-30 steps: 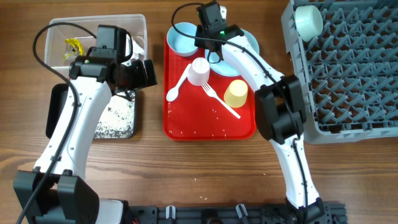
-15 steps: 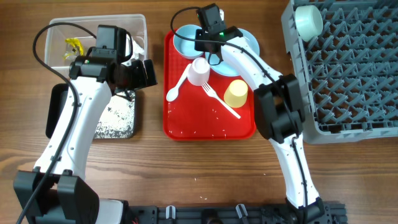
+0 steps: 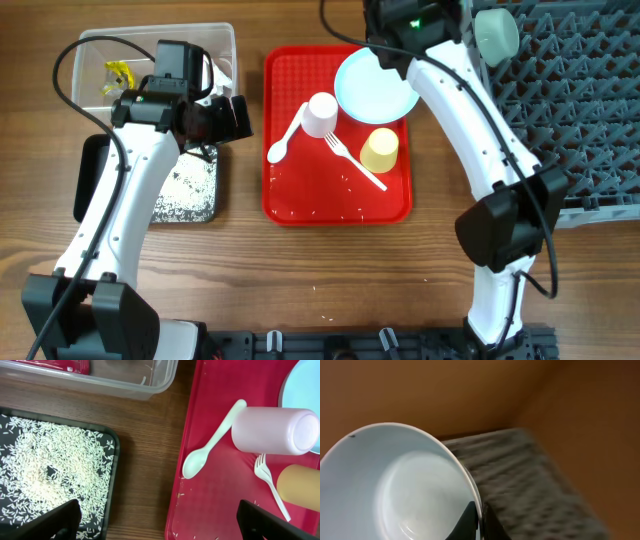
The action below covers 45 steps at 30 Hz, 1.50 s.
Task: Sort waste into correct bins and load items into the dishwasher rack
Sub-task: 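Lift the light blue bowl and carry it over the rack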
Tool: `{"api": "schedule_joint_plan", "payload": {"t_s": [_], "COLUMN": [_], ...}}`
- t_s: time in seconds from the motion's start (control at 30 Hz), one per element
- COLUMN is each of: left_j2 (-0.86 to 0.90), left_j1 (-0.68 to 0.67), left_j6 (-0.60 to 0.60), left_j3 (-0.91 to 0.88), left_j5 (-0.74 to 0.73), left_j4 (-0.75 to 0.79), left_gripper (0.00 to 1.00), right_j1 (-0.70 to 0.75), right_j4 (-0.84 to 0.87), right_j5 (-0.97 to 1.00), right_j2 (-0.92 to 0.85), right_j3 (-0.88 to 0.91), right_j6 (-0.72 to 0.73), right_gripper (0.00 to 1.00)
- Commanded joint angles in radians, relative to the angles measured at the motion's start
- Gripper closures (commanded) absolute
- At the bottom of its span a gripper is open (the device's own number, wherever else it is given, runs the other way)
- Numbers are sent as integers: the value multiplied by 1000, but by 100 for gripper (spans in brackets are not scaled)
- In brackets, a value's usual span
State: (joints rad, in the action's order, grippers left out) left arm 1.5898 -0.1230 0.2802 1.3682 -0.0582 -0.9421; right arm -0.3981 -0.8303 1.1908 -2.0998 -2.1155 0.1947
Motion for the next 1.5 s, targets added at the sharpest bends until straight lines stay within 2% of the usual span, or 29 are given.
{"api": "schedule_joint_plan", "payload": {"t_s": [0.0,0.2,0.27,0.33,0.47,0.53,0.6,0.73,0.77,0.97,1.03,1.17,1.33,1.47], "left_j2": [8,8,8,8,8,8,8,8,8,8,8,8,8,8], "left_j1": [3,3,3,3,3,3,3,3,3,3,3,3,3,3], "left_j6": [13,13,13,13,13,13,13,13,13,13,13,13,13,13], "left_j3": [5,5,5,5,5,5,5,5,5,5,5,5,5,5], "left_j5": [-11,-11,-11,-11,-11,-11,-11,-11,-11,-11,-11,-11,-11,-11], "left_j4": [2,2,2,2,2,2,2,3,2,2,2,2,2,3], "left_gripper": [0,0,0,0,0,0,0,0,0,0,0,0,0,0], "right_j1": [77,146,149,147,192,244,315,398,414,477,478,472,463,452], "right_j4": [-25,-217,-314,-512,-765,-776,-691,-393,-360,-304,-211,67,259,294], "right_j5": [259,330,330,311,141,105,30,-344,-388,-335,-196,-67,-48,-69], "right_j2": [2,4,14,48,118,124,117,95,95,94,94,94,94,94], "right_j3": [-4,-4,-4,-4,-4,-4,-3,7,14,68,147,312,429,431], "right_j6": [-11,-6,84,300,616,631,533,-68,-135,-169,-203,-388,-448,-457], "right_gripper": [96,96,96,96,96,96,96,96,96,96,96,96,96,96]}}
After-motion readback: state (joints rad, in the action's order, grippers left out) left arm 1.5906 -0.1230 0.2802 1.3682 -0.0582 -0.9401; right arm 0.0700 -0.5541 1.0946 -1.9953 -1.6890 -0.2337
